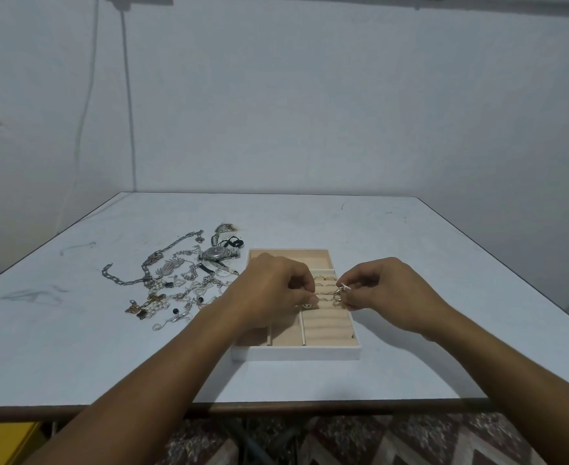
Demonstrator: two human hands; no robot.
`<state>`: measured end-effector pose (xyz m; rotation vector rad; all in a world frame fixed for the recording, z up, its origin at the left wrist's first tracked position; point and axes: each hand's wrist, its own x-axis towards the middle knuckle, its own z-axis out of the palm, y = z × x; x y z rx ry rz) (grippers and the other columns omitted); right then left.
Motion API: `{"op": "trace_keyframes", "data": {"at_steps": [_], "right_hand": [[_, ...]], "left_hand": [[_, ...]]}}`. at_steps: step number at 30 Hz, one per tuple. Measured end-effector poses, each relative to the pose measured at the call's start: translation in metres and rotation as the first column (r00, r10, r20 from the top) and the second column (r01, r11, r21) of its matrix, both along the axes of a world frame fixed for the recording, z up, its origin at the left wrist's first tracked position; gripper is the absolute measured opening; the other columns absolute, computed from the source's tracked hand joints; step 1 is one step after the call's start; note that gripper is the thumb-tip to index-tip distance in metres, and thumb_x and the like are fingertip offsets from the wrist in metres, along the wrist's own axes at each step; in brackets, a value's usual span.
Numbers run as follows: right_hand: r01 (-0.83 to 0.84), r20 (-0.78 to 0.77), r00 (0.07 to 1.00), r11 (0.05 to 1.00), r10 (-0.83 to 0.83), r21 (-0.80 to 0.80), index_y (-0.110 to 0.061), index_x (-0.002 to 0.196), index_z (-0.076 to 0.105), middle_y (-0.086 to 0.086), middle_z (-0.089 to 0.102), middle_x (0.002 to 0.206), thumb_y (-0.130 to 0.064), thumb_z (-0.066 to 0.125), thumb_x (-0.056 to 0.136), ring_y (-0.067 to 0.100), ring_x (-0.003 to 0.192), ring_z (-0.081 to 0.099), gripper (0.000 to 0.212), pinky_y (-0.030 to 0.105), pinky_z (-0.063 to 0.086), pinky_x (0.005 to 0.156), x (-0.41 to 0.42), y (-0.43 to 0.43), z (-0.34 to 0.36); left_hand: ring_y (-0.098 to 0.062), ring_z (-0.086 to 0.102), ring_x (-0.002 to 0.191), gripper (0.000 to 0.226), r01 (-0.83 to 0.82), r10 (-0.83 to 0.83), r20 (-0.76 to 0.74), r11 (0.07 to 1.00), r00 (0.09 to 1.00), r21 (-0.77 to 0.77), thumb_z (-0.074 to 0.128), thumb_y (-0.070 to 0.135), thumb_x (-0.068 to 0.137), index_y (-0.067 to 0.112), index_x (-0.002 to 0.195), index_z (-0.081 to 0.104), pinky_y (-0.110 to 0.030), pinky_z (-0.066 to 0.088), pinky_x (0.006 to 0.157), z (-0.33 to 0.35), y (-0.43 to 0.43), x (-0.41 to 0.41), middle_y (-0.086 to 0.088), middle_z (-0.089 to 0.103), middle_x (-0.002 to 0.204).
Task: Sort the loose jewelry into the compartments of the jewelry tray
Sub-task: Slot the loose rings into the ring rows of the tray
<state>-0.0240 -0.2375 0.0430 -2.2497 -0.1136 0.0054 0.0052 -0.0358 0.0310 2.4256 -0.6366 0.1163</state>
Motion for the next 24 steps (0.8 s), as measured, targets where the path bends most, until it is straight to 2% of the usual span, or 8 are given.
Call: {"op": "trace_keyframes", "data": {"at_steps": [7,10,14,18,22,24], "right_hand": [[-0.006,-0.016,1.000,1.000,0.006,0.030,-0.016,0.089,0.075,0.000,0.076,0.076,-0.009,0.067,0.084,0.009,0.072,0.073,0.012,0.018,0.053,0.075,0.0006,0.0001,0.0000],[-0.016,-0.015,1.000,0.999,0.017,0.043,-0.014,0.089,0.075,0.001,0.076,0.076,-0.009,0.070,0.084,0.011,0.072,0.073,0.009,0.021,0.055,0.077,0.0014,0.0001,-0.0009],[-0.011,-0.004,1.000,0.999,0.011,0.038,-0.014,0.089,0.075,0.001,0.076,0.075,-0.009,0.071,0.084,0.011,0.070,0.073,0.008,0.021,0.056,0.076,0.0028,0.0009,-0.0026],[-0.008,0.007,1.000,0.999,0.008,0.039,-0.014,0.088,0.074,0.001,0.076,0.073,-0.010,0.071,0.084,0.010,0.067,0.073,0.006,0.016,0.054,0.070,0.0032,0.0024,-0.0033],[-0.006,0.033,0.999,0.999,0.005,0.044,-0.012,0.088,0.072,0.003,0.075,0.072,-0.011,0.073,0.083,0.011,0.064,0.072,0.005,0.018,0.055,0.069,0.0028,0.0023,-0.0050],[-0.006,0.054,0.999,1.000,0.004,0.025,-0.012,0.086,0.072,0.003,0.074,0.070,-0.012,0.074,0.083,0.012,0.061,0.071,0.003,0.018,0.054,0.066,0.0028,0.0021,-0.0061]], "left_hand": [[-0.007,0.064,0.071,0.010,0.014,-0.014,-0.029,1.000,0.999,-0.023,0.079,0.031,0.076,0.023,0.081,0.074,-0.024,0.049,0.067,-0.0036,0.0004,0.0009,0.006,0.072,0.074],[-0.004,0.063,0.068,0.007,0.012,-0.013,-0.048,1.000,0.999,-0.018,0.076,0.028,0.079,0.024,0.085,0.076,-0.016,0.047,0.063,-0.0033,0.0026,0.0011,0.006,0.072,0.075],[0.003,0.059,0.066,0.010,0.002,-0.002,-0.036,1.000,0.999,-0.002,0.074,0.025,0.082,0.025,0.092,0.077,-0.003,0.038,0.060,-0.0041,0.0054,0.0005,0.008,0.072,0.079],[-0.003,0.059,0.068,0.011,-0.002,0.002,-0.005,1.000,1.000,0.007,0.075,0.025,0.080,0.024,0.091,0.078,-0.011,0.041,0.063,-0.0042,0.0022,-0.0006,0.006,0.073,0.079],[-0.007,0.060,0.070,0.010,0.017,-0.020,0.047,0.997,0.999,0.080,0.076,0.022,0.079,0.024,0.088,0.078,-0.021,0.046,0.066,-0.0047,-0.0019,0.0002,0.006,0.074,0.080],[-0.005,0.061,0.072,0.011,0.017,-0.027,0.072,0.991,0.997,0.129,0.076,0.018,0.078,0.024,0.087,0.078,-0.021,0.048,0.069,-0.0048,-0.0035,0.0016,0.007,0.074,0.080]]}}
